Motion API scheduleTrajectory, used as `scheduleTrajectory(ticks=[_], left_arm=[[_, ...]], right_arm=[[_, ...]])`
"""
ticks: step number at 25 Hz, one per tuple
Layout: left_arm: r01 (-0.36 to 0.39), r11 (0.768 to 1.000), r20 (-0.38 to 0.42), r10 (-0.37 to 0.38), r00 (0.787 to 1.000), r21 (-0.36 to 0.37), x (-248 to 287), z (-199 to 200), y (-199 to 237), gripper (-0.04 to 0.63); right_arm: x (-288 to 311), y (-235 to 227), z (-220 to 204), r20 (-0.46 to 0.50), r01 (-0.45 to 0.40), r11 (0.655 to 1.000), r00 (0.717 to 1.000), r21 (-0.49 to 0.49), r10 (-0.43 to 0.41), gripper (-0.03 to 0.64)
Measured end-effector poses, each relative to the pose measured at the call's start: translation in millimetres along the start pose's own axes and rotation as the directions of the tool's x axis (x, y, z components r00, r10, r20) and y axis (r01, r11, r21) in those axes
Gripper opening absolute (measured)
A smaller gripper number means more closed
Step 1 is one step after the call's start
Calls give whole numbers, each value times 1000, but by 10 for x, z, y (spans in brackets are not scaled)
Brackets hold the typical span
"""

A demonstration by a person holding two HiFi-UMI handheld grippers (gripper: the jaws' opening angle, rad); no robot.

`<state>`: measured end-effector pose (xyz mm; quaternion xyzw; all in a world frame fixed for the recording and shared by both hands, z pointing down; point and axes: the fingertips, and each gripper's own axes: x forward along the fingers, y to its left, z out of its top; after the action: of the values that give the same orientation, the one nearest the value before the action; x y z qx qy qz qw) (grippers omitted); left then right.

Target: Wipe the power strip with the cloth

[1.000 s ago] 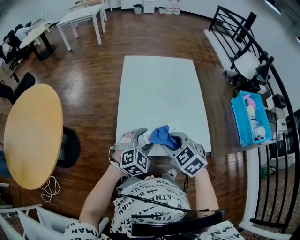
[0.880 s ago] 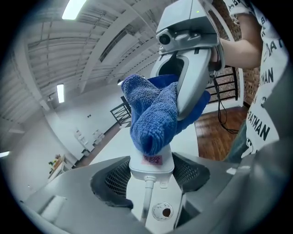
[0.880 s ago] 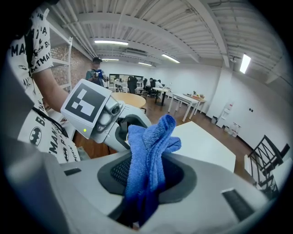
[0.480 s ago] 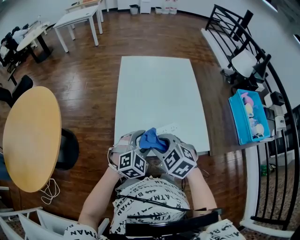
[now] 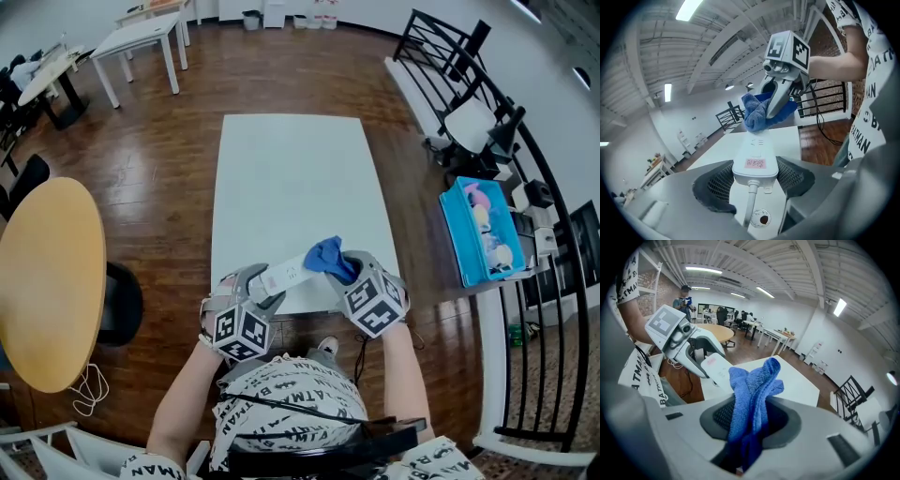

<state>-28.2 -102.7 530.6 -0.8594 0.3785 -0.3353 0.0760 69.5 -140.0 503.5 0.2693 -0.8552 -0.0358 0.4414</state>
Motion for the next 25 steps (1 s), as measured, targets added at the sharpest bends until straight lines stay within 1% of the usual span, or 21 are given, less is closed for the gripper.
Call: scheduleTrajectory(ticks=[3, 6, 8, 10, 12, 15, 17, 20, 22, 25], left_arm=[[6, 1000, 18, -6, 1000, -19, -30, 18, 26, 284], [16, 1000, 25, -15, 1000, -15, -40, 36, 27, 284], [17, 1000, 23, -16, 1000, -21, -32, 26, 41, 284], [2, 999, 17, -1, 1000, -51, -4, -5, 108, 283], [-28, 994, 12, 29, 999, -108, 27, -31, 223, 284], [-78, 978, 4, 81, 997, -191, 50, -29, 395, 284], [-102, 964, 0, 106, 994, -244, 69, -17, 478, 284], [-118, 941, 5, 126, 992, -318, 87, -11, 545, 284], [-119, 927, 12, 132, 991, -355, 95, -12, 554, 284], [-124, 917, 16, 141, 990, -378, 113, 7, 537, 284]], right_arm=[[-27, -222, -162, -17, 46, 998, 999, 45, -46, 138], [-57, -398, -292, -32, 85, 994, 996, 76, -83, 138], [-86, -461, -329, -36, 106, 991, 994, 84, -103, 138], [-137, -439, -297, -14, 110, 989, 994, 100, -110, 137], [-184, -323, -217, 42, 84, 986, 995, 144, -91, 137], [-137, -92, -141, 123, 21, 975, 991, 223, -49, 137], [-55, 45, -99, 152, -12, 964, 988, 266, -30, 137], [69, 193, -15, 175, -32, 952, 984, 304, -23, 137], [138, 262, 45, 194, -46, 944, 981, 326, -20, 137], [202, 312, 86, 213, -66, 932, 977, 356, -13, 137]])
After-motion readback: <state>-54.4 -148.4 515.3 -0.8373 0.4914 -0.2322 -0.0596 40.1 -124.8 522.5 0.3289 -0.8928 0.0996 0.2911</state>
